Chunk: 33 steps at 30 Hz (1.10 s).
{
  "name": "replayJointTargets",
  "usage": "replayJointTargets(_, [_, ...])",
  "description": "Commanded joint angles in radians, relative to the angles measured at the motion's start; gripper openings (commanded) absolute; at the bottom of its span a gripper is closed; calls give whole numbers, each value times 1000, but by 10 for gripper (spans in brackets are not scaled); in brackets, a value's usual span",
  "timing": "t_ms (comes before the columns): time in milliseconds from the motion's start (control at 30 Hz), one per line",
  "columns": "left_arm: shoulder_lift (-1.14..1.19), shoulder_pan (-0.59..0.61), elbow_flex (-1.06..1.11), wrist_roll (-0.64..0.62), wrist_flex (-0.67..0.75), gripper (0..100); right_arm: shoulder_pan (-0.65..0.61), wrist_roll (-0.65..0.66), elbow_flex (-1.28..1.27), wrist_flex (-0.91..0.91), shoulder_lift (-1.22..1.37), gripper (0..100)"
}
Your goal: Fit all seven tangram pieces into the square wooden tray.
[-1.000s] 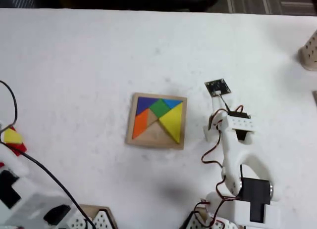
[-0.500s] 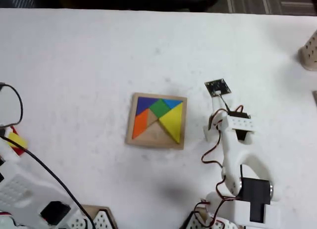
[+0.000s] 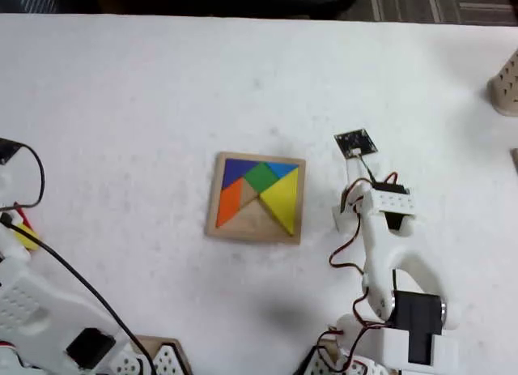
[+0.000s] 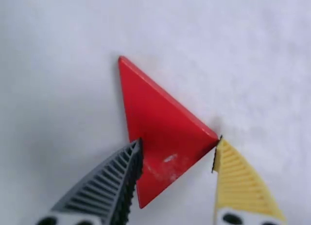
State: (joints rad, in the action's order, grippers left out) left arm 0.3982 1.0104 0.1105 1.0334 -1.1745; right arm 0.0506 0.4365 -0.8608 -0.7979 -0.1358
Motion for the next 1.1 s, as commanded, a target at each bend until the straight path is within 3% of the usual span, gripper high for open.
replayJointTargets(0, [10, -15, -31, -32, 28, 237, -38, 17, -11, -12, -28, 137])
replayJointTargets(200, [2, -7, -31, -68, 66, 243, -38, 17, -11, -12, -28, 137])
replayJointTargets(333, [-12, 31, -101, -153, 52, 341, -38, 17, -11, -12, -28, 137])
replayJointTargets(500, [-18, 44, -123, -104, 40, 343, -38, 17, -11, -12, -28, 137])
replayJointTargets(833, [85, 38, -68, -64, 198, 321, -38, 17, -12, -12, -28, 137])
replayJointTargets(1067, [102, 25, -64, -32, 120, 304, -38, 18, -12, -12, -28, 137])
